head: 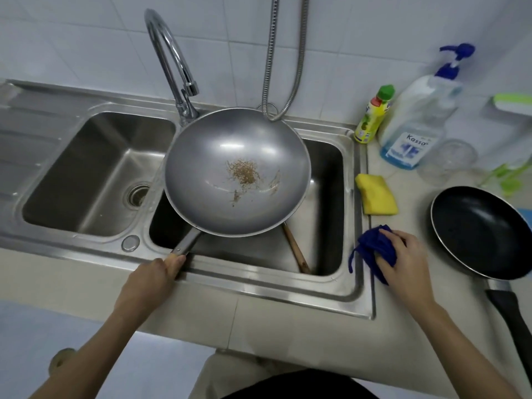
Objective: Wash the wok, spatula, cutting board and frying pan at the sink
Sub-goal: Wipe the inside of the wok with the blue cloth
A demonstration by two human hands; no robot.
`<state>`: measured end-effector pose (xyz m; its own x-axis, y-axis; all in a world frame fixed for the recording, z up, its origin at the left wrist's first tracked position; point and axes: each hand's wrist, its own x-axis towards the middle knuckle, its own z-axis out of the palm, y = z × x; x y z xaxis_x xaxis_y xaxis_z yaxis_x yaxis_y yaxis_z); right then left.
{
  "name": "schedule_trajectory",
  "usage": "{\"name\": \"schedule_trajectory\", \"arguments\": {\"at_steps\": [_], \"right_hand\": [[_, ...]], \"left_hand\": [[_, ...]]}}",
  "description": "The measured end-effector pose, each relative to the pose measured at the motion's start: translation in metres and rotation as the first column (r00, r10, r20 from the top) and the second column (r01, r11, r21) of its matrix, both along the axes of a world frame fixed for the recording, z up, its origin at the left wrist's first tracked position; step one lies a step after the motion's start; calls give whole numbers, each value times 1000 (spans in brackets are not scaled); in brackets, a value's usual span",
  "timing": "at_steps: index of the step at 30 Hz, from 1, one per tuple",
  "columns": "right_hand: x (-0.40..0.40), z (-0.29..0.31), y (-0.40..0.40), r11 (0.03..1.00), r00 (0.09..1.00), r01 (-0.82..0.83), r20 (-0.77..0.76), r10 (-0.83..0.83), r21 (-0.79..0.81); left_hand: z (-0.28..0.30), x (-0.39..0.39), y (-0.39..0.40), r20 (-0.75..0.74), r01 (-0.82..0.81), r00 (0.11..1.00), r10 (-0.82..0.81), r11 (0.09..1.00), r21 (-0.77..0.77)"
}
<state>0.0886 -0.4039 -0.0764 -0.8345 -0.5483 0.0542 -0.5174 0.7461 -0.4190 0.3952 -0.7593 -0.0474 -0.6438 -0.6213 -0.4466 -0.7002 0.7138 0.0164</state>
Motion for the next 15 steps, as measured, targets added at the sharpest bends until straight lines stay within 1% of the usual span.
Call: {"name": "schedule_trajectory", "arguments": {"at_steps": [2,3,5,6,7,8,9,10,11,12,14,15], "right_hand": [[4,7,-6,997,997,36,-76,-31,67],[6,12,-11,996,991,54,-129,-46,65],[17,23,-26,999,975,19,-221,-26,-32],[24,27,-39,996,977,-27,-214,8,-86],[30,29,-55,990,990,-66,-136,49,-127],[35,28,-74,985,996,-84,4,86,-153],[38,25,-93,982,978,-74,179,104,-171],[39,23,-113,983,930,-31,356,96,-184],[40,20,-133,981,858,37,510,65,-188],[41,15,-151,975,777,116,629,32,-192],[43,5,-180,946,637,256,771,-10,-199],[44,-2,-190,936,609,293,793,-24,-197]], "left_hand": [[-2,0,-1,-9,-62,998,63,998,29],[-5,0,-1,-13,-88,996,89,995,38],[-5,1,0,-34,-149,988,151,988,47],[-4,1,0,-55,-186,980,190,981,59],[-3,1,1,-82,-232,967,240,968,91],[0,0,3,-93,-270,955,283,954,131],[3,-1,5,-107,-310,938,330,936,165],[5,-2,6,-116,-333,927,357,925,185],[4,-2,6,-116,-337,925,363,921,194],[4,-1,5,-115,-331,927,356,924,192],[1,0,3,-116,-336,925,361,923,187],[2,0,3,-116,-359,916,384,914,190]]}}
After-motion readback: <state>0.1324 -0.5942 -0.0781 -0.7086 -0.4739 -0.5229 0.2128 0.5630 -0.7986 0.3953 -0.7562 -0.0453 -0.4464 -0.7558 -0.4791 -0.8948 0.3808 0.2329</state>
